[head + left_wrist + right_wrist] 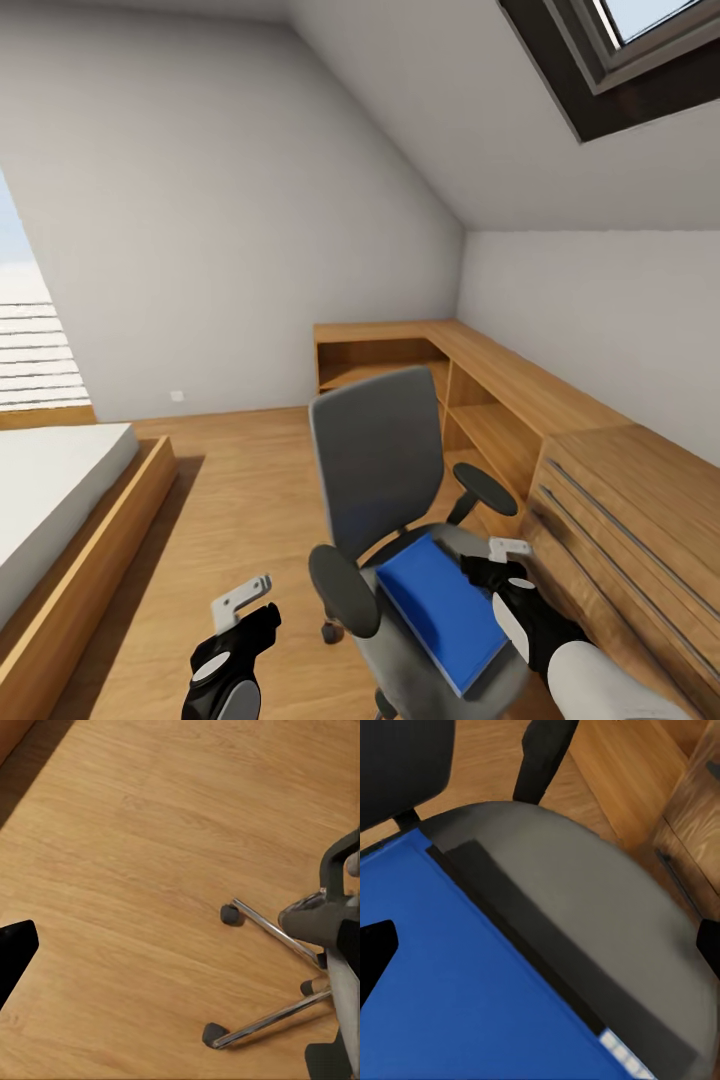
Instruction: In the bedroom, organize the workspace by keeping the computer under the desk, ensuring the monitor is on the desk, placing the keyboard on the desk next to the monitor, placing the mouse on the desk next to the keyboard, moving the folder from the swivel chair onto the desk next to the mouse, stacking the notebook on top of the folder with the pen on top of the notebook, and positioning the swivel chair next to the desk.
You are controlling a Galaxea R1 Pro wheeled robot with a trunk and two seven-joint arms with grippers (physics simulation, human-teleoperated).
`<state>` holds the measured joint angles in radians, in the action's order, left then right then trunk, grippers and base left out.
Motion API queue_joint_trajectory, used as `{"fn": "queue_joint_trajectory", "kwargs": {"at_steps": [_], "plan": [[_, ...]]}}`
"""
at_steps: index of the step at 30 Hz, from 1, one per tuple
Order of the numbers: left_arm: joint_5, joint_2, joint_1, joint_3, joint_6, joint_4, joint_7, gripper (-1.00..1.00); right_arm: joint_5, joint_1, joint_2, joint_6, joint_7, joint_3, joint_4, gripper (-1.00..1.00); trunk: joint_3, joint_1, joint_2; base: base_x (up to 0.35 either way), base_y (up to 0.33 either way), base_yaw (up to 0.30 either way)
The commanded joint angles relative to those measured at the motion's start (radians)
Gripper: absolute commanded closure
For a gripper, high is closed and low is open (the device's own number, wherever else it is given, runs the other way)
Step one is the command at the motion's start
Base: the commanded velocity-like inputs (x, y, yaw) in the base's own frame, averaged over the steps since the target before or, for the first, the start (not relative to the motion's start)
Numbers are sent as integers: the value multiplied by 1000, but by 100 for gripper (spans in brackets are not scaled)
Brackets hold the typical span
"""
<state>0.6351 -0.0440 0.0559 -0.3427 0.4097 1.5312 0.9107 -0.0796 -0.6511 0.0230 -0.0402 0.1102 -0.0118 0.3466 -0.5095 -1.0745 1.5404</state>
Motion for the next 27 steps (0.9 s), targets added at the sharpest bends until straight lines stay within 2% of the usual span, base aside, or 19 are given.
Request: {"fn": "queue_joint_trajectory", "kwargs": {"at_steps": [1, 8, 12, 13, 14, 19, 23, 27], "plan": [[5, 0, 1, -1, 4, 1, 7, -100, -9, 0, 0, -4, 1, 1, 2, -100, -1, 0, 1, 188, 0, 0], [5, 0, 1, 0, 4, 1, 4, -100, -9, 0, -3, 10, -4, 2, 11, -100, -1, 0, 1, 74, 0, 0], [6, 0, 1, 1, 4, 1, 4, -100, -9, -1, -15, 29, -21, 2, 16, -100, -1, 0, 1, 8, 0, 0], [6, 0, 1, 1, 4, 2, 6, -100, -9, -1, -17, 30, -42, 2, 17, -100, -1, 0, 1, 3, 0, 0], [6, 0, 1, 2, 4, 3, 8, -100, -9, -1, -19, 30, -95, 2, 18, -100, -1, 0, 1, 1, 0, 0], [6, 0, 1, 3, 4, 5, 11, -100, -10, 0, -19, 28, -167, -1, 18, -100, -1, 0, 1, 0, 0, 0], [6, -1, 1, 4, 4, 5, 12, -100, -9, 0, -19, 30, -177, -1, 18, -100, -1, 0, 1, 0, 0, 0], [6, -1, 1, 4, 4, 4, 14, -100, -9, 0, -20, 31, -181, -1, 19, -100, -14, -16, 29, 0, 0, 0]]}}
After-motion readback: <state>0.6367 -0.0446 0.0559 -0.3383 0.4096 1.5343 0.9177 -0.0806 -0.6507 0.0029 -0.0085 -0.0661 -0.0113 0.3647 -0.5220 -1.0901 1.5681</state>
